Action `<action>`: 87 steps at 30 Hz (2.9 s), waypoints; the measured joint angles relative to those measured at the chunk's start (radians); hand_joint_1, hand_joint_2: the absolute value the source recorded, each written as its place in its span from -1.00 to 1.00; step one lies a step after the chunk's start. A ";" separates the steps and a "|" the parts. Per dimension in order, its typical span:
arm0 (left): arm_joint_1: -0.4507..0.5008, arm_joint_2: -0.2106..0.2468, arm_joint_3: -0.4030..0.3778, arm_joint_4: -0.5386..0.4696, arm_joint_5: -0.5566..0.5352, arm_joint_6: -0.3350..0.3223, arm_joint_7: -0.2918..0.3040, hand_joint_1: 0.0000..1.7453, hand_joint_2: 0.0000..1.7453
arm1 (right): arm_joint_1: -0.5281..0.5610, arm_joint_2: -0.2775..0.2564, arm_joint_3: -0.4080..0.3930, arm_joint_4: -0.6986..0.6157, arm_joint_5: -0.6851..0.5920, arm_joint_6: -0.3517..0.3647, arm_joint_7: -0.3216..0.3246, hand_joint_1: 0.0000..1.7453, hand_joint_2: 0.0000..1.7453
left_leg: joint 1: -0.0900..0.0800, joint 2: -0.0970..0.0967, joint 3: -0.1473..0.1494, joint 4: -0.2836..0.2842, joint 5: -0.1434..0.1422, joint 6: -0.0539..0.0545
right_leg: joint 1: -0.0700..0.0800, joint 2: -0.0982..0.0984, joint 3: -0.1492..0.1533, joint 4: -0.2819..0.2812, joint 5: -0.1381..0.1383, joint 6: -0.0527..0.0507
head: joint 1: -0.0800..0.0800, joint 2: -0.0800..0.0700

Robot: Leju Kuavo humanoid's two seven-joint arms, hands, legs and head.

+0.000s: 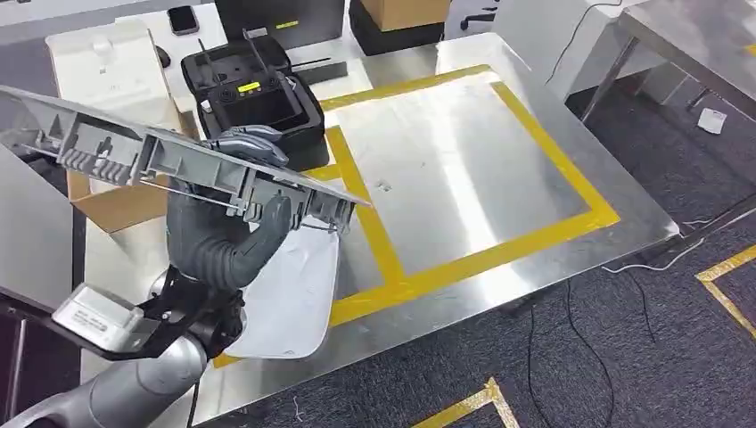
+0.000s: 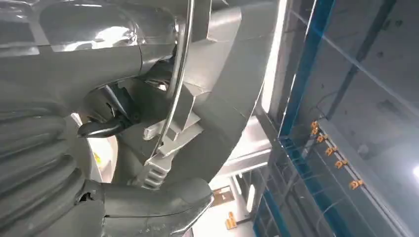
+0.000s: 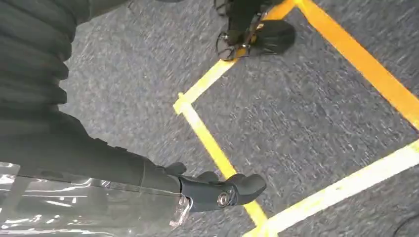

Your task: Take the parts from the cabinet and place them on the table.

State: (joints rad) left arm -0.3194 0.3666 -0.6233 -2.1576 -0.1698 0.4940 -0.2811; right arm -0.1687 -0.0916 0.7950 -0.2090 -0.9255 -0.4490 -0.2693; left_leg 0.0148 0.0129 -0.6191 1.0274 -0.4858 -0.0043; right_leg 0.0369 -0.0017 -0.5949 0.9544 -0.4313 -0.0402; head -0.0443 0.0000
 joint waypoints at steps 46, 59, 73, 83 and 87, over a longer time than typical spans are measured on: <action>-0.311 0.118 0.064 0.295 0.309 -0.088 0.338 1.00 1.00 | 0.049 0.069 0.096 0.001 0.087 0.080 0.108 -1.00 1.00 | 0.010 -0.013 0.003 0.036 -0.017 0.006 | -0.017 0.013 -0.013 0.094 -0.071 0.043 | 0.000 0.000; -0.382 0.211 0.094 0.480 0.386 -0.111 0.376 1.00 1.00 | 0.040 0.066 0.122 0.001 0.109 0.105 0.143 -1.00 1.00 | 0.012 -0.016 -0.009 0.028 -0.003 -0.011 | -0.013 0.007 0.004 0.077 -0.069 0.021 | 0.003 0.000; -0.369 0.131 0.085 0.394 0.669 -0.307 0.125 1.00 1.00 | 0.012 0.061 0.149 0.001 0.129 0.108 0.133 -1.00 1.00 | 0.013 -0.014 -0.010 0.048 -0.020 -0.019 | -0.016 0.018 0.002 0.087 -0.072 0.028 | 0.005 0.000; -0.462 0.014 0.021 0.387 0.668 -0.331 0.117 1.00 1.00 | -0.016 0.068 0.173 0.000 0.165 0.128 0.146 -1.00 1.00 | 0.014 -0.034 -0.009 0.045 -0.016 0.007 | -0.032 0.006 -0.131 0.348 -0.158 0.062 | 0.010 0.000; -0.492 0.019 0.017 0.444 0.691 -0.322 0.092 1.00 1.00 | -0.028 0.074 0.195 0.000 0.194 0.140 0.164 -1.00 1.00 | 0.009 -0.041 -0.010 0.042 -0.014 0.002 | -0.022 0.007 -0.022 0.097 -0.047 0.035 | 0.009 0.000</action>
State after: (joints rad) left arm -0.8118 0.3860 -0.6066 -1.7140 0.5215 0.1720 -0.1896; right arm -0.1966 -0.0172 0.9899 -0.2087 -0.7317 -0.3090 -0.1049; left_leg 0.0236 -0.0284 -0.6286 1.0695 -0.5003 -0.0027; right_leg 0.0150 0.0051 -0.6170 1.0509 -0.4782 -0.0050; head -0.0355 0.0000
